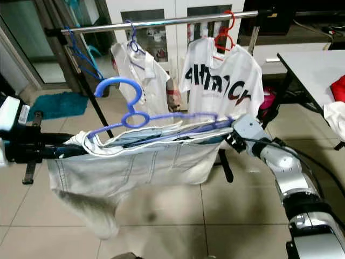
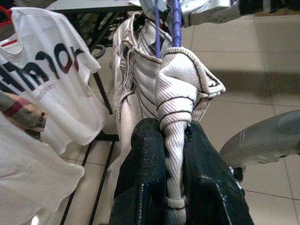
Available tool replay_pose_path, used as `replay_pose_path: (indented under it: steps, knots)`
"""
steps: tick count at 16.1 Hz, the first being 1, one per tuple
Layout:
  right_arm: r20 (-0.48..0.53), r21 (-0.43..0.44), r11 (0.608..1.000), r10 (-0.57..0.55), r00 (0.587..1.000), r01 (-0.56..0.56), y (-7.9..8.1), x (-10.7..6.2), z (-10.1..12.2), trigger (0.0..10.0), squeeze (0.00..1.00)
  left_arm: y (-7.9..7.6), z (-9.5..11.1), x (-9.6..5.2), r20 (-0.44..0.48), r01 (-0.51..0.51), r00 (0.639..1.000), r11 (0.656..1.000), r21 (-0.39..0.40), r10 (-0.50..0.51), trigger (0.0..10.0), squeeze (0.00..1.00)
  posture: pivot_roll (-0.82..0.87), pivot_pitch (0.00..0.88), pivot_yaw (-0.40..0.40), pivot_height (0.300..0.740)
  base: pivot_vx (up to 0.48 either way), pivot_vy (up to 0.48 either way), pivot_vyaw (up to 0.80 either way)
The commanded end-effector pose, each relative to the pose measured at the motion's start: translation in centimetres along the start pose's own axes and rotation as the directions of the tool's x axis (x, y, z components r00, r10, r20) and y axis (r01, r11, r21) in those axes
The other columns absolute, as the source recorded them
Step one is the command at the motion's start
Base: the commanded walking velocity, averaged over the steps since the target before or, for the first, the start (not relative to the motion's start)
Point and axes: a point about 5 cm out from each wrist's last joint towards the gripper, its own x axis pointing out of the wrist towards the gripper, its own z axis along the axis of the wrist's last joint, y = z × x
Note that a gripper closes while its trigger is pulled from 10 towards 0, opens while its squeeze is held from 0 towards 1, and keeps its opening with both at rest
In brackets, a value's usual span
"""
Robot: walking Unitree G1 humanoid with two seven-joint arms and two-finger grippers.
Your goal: Hang hanger
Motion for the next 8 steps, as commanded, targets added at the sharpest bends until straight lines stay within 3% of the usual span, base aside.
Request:
replay_pose_path:
  steps: [1,3,6,8]
  knots:
    - [-0.065,0.021,0.984,-0.176,0.982,0.178,-4.0,-1.9,-0.8,0.0,0.00,0.1,-0.3,-1.6,-0.087,-0.067,0.994,0.997,0.026,0.069,0.0,0.00,-0.08,0.000,0.102,0.740,0.000,0.000,0.00]
    - [-0.043,0.003,0.983,-0.185,0.982,0.185,-4.6,-1.7,-0.1,0.0,0.00,-0.2,-1.4,-1.5,-0.170,-0.106,0.979,0.994,0.042,0.111,0.0,0.00,-0.08,0.000,0.098,0.740,0.000,0.000,0.00]
    - [0.015,-0.041,0.985,-0.165,0.986,0.166,-4.8,-1.4,1.5,0.0,0.00,0.9,-3.0,-1.0,-0.284,-0.218,0.925,0.965,0.148,0.253,0.0,0.00,-0.09,0.000,0.100,0.740,0.000,0.000,0.00]
    - [0.029,-0.067,0.987,-0.145,0.989,0.146,-4.7,-1.4,1.9,0.0,0.00,1.8,-3.3,-0.8,-0.281,-0.294,0.897,0.935,0.199,0.341,0.0,0.00,-0.09,0.000,0.100,0.740,0.000,0.000,0.00]
